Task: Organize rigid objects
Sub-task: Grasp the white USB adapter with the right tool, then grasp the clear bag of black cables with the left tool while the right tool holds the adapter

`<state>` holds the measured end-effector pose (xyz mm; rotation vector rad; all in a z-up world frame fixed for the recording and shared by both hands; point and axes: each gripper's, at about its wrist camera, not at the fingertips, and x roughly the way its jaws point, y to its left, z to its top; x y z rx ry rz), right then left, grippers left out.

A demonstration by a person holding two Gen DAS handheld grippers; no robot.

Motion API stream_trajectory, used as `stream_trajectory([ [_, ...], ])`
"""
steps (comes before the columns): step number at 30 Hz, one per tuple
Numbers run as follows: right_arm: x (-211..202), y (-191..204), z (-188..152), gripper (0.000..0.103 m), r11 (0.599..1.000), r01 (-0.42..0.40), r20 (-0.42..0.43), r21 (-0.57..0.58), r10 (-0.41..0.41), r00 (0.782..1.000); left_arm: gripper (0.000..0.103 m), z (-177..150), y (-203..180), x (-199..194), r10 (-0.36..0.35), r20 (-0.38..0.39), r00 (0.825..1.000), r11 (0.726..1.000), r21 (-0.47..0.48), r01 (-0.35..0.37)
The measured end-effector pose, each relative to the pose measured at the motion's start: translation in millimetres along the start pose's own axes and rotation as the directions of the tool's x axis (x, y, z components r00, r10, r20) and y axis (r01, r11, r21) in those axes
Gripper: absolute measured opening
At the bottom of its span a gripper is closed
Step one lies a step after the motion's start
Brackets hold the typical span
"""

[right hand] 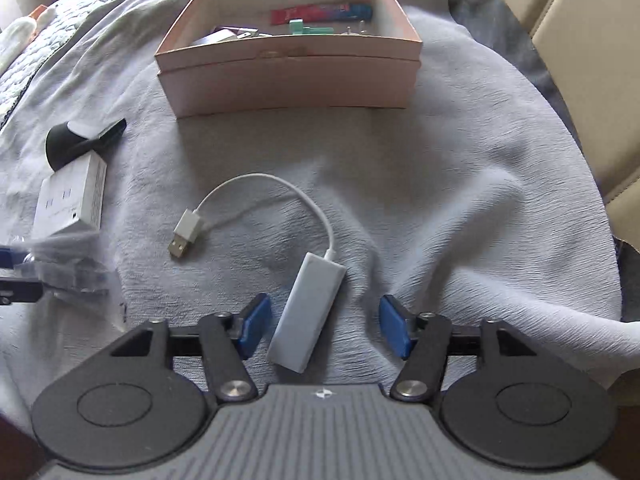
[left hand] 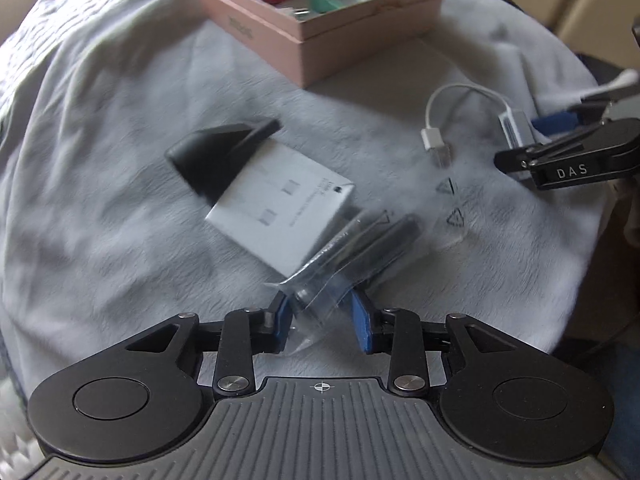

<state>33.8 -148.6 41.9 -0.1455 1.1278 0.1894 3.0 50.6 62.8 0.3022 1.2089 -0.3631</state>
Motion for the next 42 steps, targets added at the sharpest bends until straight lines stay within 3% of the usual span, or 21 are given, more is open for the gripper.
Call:
stream_trajectory([
  [4,1.7,-4.7,-4.6,0.069,1.000,-0.012,0.018,0.019,0.011,1.000,0.035,5.4,-11.9,-12.6,-0.062,-0.052,0.997,0.991,0.116,0.068],
  [7,7.0,-12.6,-3.6,0.074,0.997,-0.050,0.010,0.059,0.050,0.999,0.035,-0.9,-17.4,-31.3,-0.062,-0.084,0.994,0.972,0.219,0.079],
  [9,8.9,-15.5,-3.8,0.081,0.995,-0.074,0.009,0.069,0.074,0.997,0.035,-1.3,-16.9,-39.1,-0.075,-0.098,0.992,0.971,0.220,0.095],
  [12,11.4,-11.3,-4.0,0.088,0.995,-0.081,0.010,0.059,0.080,0.997,0.034,10.4,-17.1,-39.6,-0.100,-0.053,0.994,0.974,0.199,0.109],
  [19,12.5,-10.8,-5.8,0.093,0.994,-0.097,0.023,0.049,0.096,0.995,0.038,38.4,-33.0,15.0,-0.065,-0.073,0.995,0.963,0.257,0.082],
  [23,16.0,-11.0,-8.6,0.103,0.991,-0.132,0.014,0.015,0.131,0.991,0.043,41.7,-33.6,30.5,-0.058,-0.065,0.996,0.969,0.236,0.072],
  [29,18.6,-11.9,0.2,0.103,0.990,-0.144,-0.027,0.006,0.144,0.989,0.044,26.5,-19.8,29.5,-0.088,0.034,0.996,0.994,0.075,0.085],
  [31,16.0,-12.7,0.4,0.103,0.989,-0.149,-0.025,-0.001,0.149,0.988,0.045,21.9,-21.1,27.2,-0.080,0.057,0.995,0.994,0.077,0.075],
  [36,-7.6,-13.2,-3.3,0.069,0.994,-0.106,0.052,0.016,0.105,0.993,0.037,16.1,-29.4,19.7,-0.030,0.045,0.999,0.999,0.036,0.028],
  [41,-9.5,-8.1,-0.9,0.056,0.998,-0.067,0.086,0.019,0.065,0.994,0.035,3.8,-32.1,13.9,-0.057,0.010,0.998,0.996,-0.070,0.057],
  [42,-5.9,-5.2,0.8,0.049,0.999,-0.049,0.074,0.002,0.049,0.996,0.035,1.2,-33.1,12.7,-0.054,0.008,0.999,0.995,-0.078,0.054],
])
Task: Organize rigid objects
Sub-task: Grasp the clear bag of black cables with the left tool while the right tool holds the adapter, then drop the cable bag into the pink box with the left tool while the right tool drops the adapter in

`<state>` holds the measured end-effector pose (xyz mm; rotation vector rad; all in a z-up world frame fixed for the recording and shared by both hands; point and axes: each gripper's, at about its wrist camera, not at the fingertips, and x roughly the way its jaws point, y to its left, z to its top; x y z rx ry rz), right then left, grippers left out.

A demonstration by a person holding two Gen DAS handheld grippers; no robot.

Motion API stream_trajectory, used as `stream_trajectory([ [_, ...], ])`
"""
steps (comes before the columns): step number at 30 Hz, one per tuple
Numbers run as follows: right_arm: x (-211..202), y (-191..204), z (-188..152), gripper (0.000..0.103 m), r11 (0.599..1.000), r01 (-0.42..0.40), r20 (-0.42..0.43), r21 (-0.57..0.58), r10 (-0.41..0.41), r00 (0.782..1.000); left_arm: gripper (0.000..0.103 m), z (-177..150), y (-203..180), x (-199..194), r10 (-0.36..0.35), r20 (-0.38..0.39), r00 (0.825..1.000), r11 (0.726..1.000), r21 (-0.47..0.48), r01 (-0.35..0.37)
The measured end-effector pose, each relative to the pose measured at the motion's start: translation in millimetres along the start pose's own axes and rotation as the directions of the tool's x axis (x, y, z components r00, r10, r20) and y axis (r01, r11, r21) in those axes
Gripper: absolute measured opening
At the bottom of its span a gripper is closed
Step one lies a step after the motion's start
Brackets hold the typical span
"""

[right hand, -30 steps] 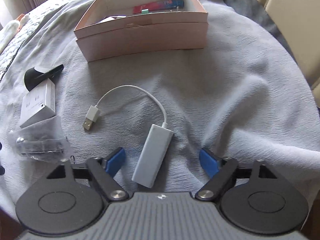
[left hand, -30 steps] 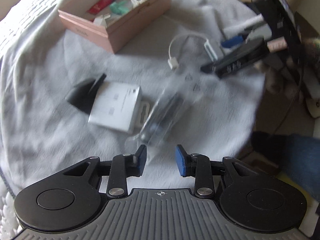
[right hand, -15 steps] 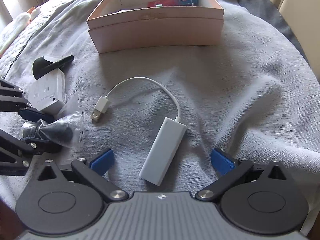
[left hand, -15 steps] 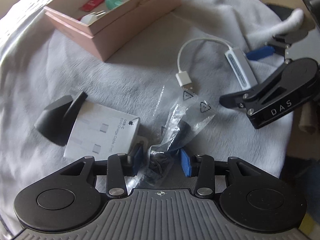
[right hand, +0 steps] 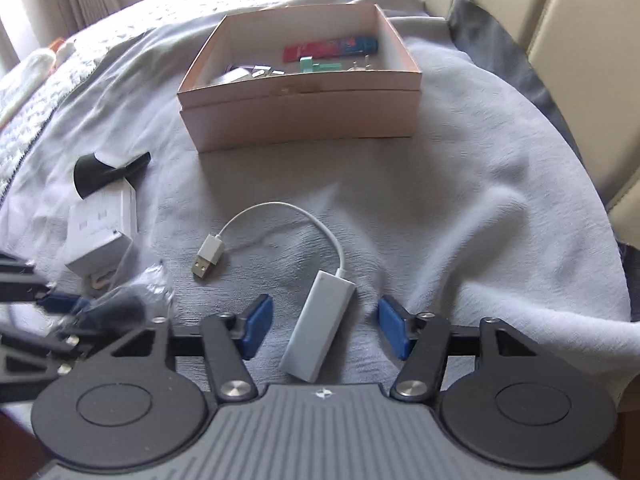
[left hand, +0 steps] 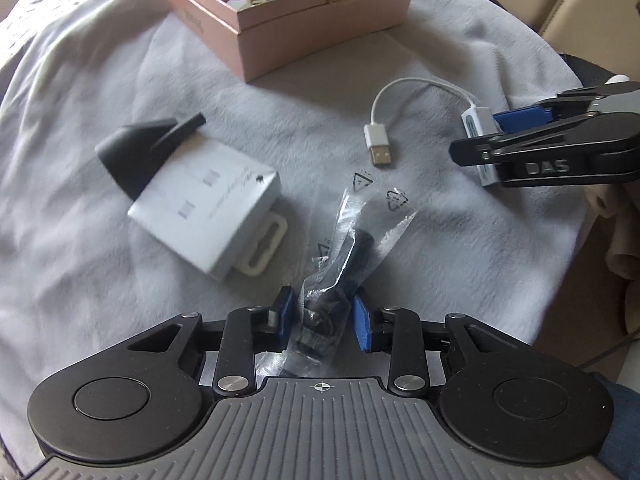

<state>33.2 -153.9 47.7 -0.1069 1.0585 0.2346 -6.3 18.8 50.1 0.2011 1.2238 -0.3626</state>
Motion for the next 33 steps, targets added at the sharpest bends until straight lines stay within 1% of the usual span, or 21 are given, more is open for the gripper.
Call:
stream_trajectory([
  [2,2.1,4.7,1.7,0.044,0.999,0.024,-0.012,-0.024,-0.024,1.000,0.033,-3.9,-0.7,-2.1,0.004,0.000,1.000,1.000,-0.009,-0.004],
  [3,-1.0,4.9,2.3,0.037,0.999,0.025,-0.012,-0.036,-0.026,1.000,0.031,-5.1,-0.6,-3.4,0.002,0.001,1.000,1.000,-0.016,-0.002],
  [5,-7.4,4.8,3.9,0.028,0.998,0.031,-0.017,-0.060,-0.032,0.999,0.027,-7.5,-0.7,-7.1,-0.012,0.001,1.000,1.000,-0.027,0.012],
  [6,-12.2,3.2,4.7,0.026,0.998,0.024,-0.018,-0.059,-0.026,1.000,0.026,-8.9,-1.2,-10.0,-0.021,0.004,1.000,0.999,-0.030,0.021],
  [7,-18.1,0.5,5.6,0.025,0.999,0.014,-0.021,-0.052,-0.015,1.000,0.024,-10.1,-2.7,-14.5,-0.031,0.009,0.999,0.999,-0.033,0.032],
  [10,-41.4,-5.8,10.3,0.023,0.999,-0.007,-0.011,-0.052,0.006,1.000,0.023,-11.2,-7.9,-31.7,-0.052,0.033,0.998,0.997,-0.050,0.054],
  [11,-50.0,-7.9,12.0,0.020,0.999,-0.013,-0.006,-0.052,0.012,1.000,0.023,-10.0,-10.7,-39.7,-0.057,0.045,0.997,0.997,-0.058,0.059],
  [14,-80.9,-15.6,16.0,0.020,0.998,-0.041,0.030,-0.052,0.043,0.999,0.023,2.0,-17.4,-64.8,-0.072,0.104,0.992,0.996,-0.050,0.078],
  [16,-98.3,-21.5,17.1,0.020,0.997,-0.048,0.062,-0.055,0.052,0.997,0.023,16.5,-20.9,-81.0,-0.060,0.158,0.986,0.997,-0.032,0.066],
  [18,-111.0,-28.1,18.0,0.020,0.997,-0.059,0.083,-0.046,0.063,0.995,0.023,38.7,-19.5,-96.7,-0.040,0.226,0.973,0.999,-0.026,0.047],
  [21,-122.5,-38.0,18.5,0.020,0.997,-0.066,0.104,-0.032,0.069,0.992,0.023,86.0,-12.4,-113.6,-0.010,0.324,0.946,0.999,-0.042,0.025],
  [23,-127.8,-42.9,18.3,0.020,0.998,-0.060,0.116,-0.028,0.063,0.991,0.024,123.2,-4.8,-119.5,0.019,0.389,0.921,0.997,-0.080,0.014],
  [25,-132.9,-48.7,18.5,0.020,0.998,-0.054,0.132,-0.023,0.056,0.990,0.024,161.3,5.8,-117.5,0.041,0.439,0.898,0.991,-0.133,0.020],
  [26,-134.0,-51.3,18.2,0.020,0.998,-0.052,0.137,-0.019,0.054,0.989,0.025,177.7,11.7,-113.3,0.046,0.446,0.894,0.986,-0.164,0.031],
  [27,-133.8,-53.7,17.5,0.020,0.999,-0.052,0.139,-0.014,0.053,0.989,0.025,194.8,20.1,-105.2,0.043,0.443,0.896,0.977,-0.206,0.055],
  [29,-130.6,-56.6,15.5,0.020,0.999,-0.048,0.129,-0.004,0.049,0.990,0.025,217.0,33.5,-88.2,0.048,0.434,0.900,0.954,-0.288,0.088],
  [31,-124.5,-59.0,12.4,0.020,0.999,-0.040,0.107,0.003,0.039,0.993,0.025,223.0,39.3,-74.4,0.069,0.428,0.901,0.942,-0.324,0.082],
  [33,-118.8,-60.1,8.7,0.020,1.000,-0.030,0.081,0.007,0.030,0.996,0.025,214.8,37.9,-66.7,0.090,0.413,0.906,0.940,-0.335,0.059],
])
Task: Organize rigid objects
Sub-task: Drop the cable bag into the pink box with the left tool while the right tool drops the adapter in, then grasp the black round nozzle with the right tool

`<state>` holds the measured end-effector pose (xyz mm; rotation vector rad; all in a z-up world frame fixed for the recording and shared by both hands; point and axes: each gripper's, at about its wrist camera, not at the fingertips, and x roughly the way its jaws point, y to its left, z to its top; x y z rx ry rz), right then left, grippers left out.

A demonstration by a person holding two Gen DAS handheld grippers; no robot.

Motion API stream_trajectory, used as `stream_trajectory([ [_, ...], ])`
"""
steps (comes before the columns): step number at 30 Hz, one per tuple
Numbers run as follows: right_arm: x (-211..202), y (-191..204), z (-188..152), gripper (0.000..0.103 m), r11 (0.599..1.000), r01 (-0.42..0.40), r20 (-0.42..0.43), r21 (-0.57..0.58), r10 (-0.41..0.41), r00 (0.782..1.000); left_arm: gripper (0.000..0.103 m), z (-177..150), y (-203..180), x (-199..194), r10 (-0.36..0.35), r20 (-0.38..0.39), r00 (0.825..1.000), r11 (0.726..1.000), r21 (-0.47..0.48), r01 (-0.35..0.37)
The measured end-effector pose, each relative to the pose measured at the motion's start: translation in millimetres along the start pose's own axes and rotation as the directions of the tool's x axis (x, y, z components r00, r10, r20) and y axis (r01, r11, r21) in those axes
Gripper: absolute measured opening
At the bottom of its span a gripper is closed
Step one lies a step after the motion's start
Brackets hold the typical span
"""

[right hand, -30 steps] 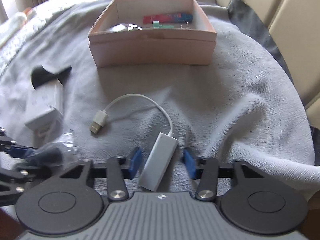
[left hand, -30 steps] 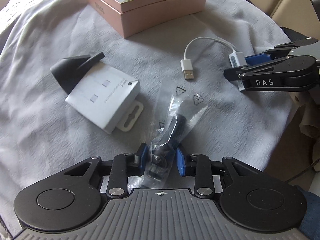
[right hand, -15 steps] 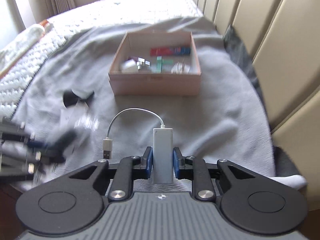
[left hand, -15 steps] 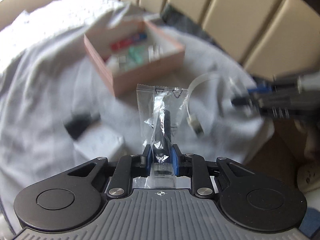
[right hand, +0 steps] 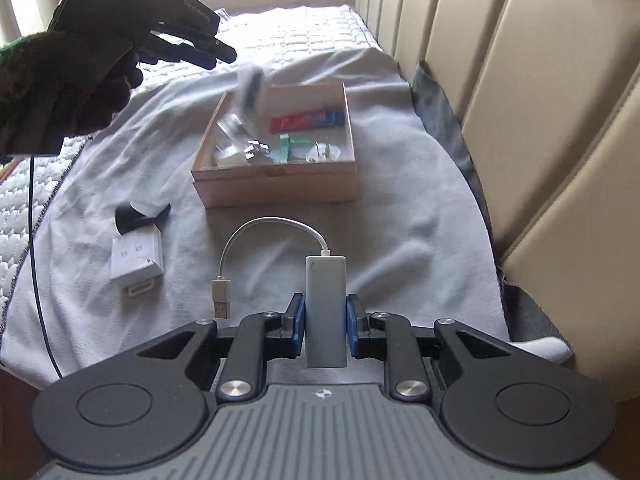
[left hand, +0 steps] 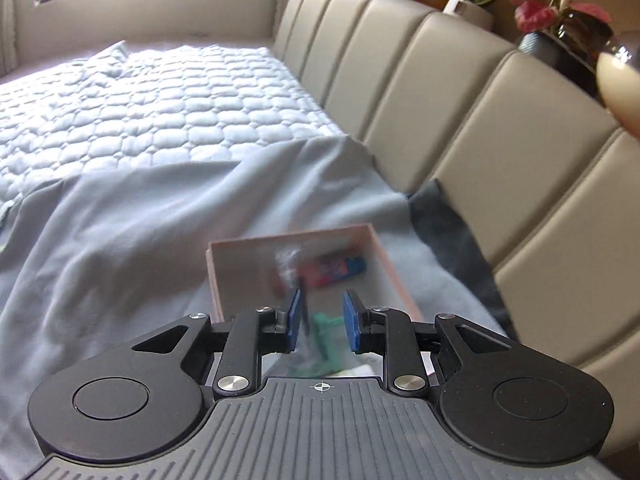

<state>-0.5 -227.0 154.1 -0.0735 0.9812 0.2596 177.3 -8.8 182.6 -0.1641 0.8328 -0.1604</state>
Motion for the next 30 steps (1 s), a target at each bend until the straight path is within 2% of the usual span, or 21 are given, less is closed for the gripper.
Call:
stream_trajectory([
  [4,10.0,-3.6,-4.7,0.020,1.000,0.000,-0.047,0.020,0.001,0.999,0.025,-45.4,17.7,-11.6,-0.024,-0.085,0.996,0.998,-0.055,0.020],
  [8,20.1,-5.4,12.2,0.020,0.999,-0.027,-0.041,0.047,0.029,0.999,0.025,-104.5,45.1,-33.0,-0.008,-0.170,0.985,0.991,-0.133,-0.015],
  [12,20.4,-1.0,66.0,0.020,0.998,-0.052,0.081,0.048,0.048,0.996,0.025,-154.7,74.7,-56.0,0.032,-0.230,0.973,0.975,-0.206,-0.081],
  [16,25.6,6.0,140.0,0.020,0.996,-0.079,0.224,0.049,0.067,0.972,0.025,-185.1,103.4,-73.4,0.051,-0.277,0.959,0.947,-0.292,-0.135],
  [17,29.7,7.3,155.6,0.023,0.995,-0.088,0.256,0.049,0.073,0.964,0.025,-187.8,109.7,-76.3,0.059,-0.280,0.958,0.941,-0.305,-0.147],
  [20,47.7,19.0,190.2,0.060,0.998,-0.040,0.279,0.054,0.023,0.960,0.025,-191.8,125.6,-82.5,0.083,-0.281,0.956,0.925,-0.335,-0.179],
  [22,55.8,30.2,189.9,0.061,0.998,-0.040,0.283,0.057,0.023,0.959,0.025,-192.0,133.6,-84.7,0.090,-0.280,0.956,0.919,-0.347,-0.188],
  [24,67.5,42.8,176.6,0.065,0.996,-0.075,0.238,0.048,0.061,0.969,0.025,-191.4,140.0,-85.2,0.092,-0.279,0.956,0.917,-0.351,-0.191],
  [27,90.5,73.6,137.7,0.067,0.996,-0.089,0.138,-0.011,0.089,0.986,0.025,-192.4,151.2,-89.4,0.097,-0.277,0.956,0.912,-0.361,-0.197],
  [30,110.5,110.3,98.3,0.067,0.991,-0.100,0.051,-0.087,0.105,0.993,0.025,-195.7,164.1,-94.3,0.108,-0.281,0.954,0.905,-0.370,-0.212],
])
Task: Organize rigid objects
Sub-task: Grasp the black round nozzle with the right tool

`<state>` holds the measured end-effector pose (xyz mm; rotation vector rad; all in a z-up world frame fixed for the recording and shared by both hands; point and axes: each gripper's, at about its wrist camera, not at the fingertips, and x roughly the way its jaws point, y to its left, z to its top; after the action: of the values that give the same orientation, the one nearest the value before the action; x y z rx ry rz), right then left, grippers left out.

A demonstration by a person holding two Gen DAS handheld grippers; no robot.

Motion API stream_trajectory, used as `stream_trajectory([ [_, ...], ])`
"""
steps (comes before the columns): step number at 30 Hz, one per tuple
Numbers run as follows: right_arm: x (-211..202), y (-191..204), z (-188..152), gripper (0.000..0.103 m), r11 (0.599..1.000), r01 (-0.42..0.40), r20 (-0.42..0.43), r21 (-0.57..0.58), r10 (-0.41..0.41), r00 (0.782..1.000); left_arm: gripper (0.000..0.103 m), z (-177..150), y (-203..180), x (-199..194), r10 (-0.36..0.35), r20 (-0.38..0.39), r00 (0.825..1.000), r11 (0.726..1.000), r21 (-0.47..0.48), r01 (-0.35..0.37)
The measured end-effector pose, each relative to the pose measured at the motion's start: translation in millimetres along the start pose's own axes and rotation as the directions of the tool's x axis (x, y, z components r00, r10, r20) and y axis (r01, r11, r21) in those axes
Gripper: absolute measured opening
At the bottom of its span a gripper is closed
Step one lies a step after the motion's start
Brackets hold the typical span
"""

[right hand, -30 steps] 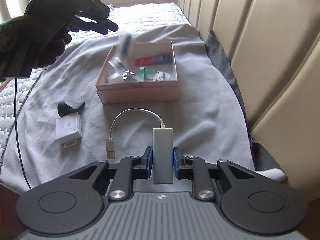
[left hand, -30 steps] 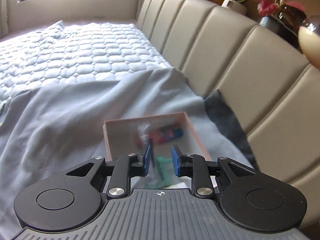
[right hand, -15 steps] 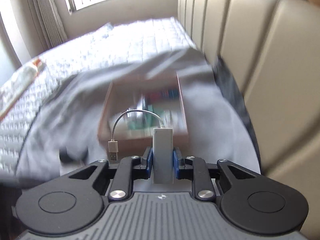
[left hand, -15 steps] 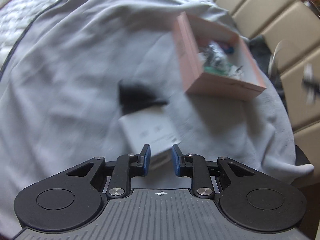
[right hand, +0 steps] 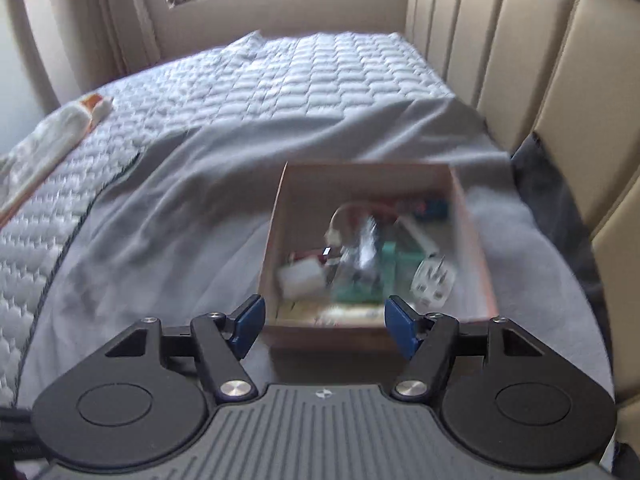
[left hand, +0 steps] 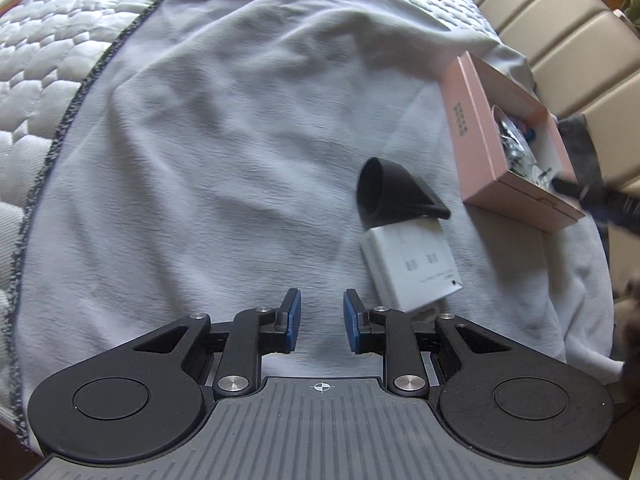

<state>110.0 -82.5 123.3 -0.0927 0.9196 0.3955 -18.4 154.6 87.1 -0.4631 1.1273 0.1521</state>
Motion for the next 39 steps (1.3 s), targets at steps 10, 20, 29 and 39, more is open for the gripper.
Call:
stream_trajectory([
  [10,44.3,97.9,-6.3,0.068,0.993,-0.101,-0.065,-0.067,0.097,0.993,0.025,-7.6,46.5,-11.0,0.037,-0.025,0.999,0.998,-0.044,-0.038],
  [20,96.2,111.7,2.9,0.064,0.992,-0.092,-0.168,-0.085,0.077,0.983,0.025,-14.4,63.4,-17.3,0.018,-0.050,0.999,0.998,-0.055,-0.021],
  [29,49.0,37.2,-20.6,0.012,0.997,-0.076,-0.181,-0.013,0.072,0.981,0.025,-3.1,21.9,-1.1,-0.049,-0.034,0.998,0.999,-0.012,0.049],
  [39,9.7,-24.1,-82.6,0.040,0.999,0.037,-0.233,-0.011,-0.038,0.972,0.025,9.9,-86.3,25.7,-0.052,0.022,0.998,0.977,0.210,0.047],
])
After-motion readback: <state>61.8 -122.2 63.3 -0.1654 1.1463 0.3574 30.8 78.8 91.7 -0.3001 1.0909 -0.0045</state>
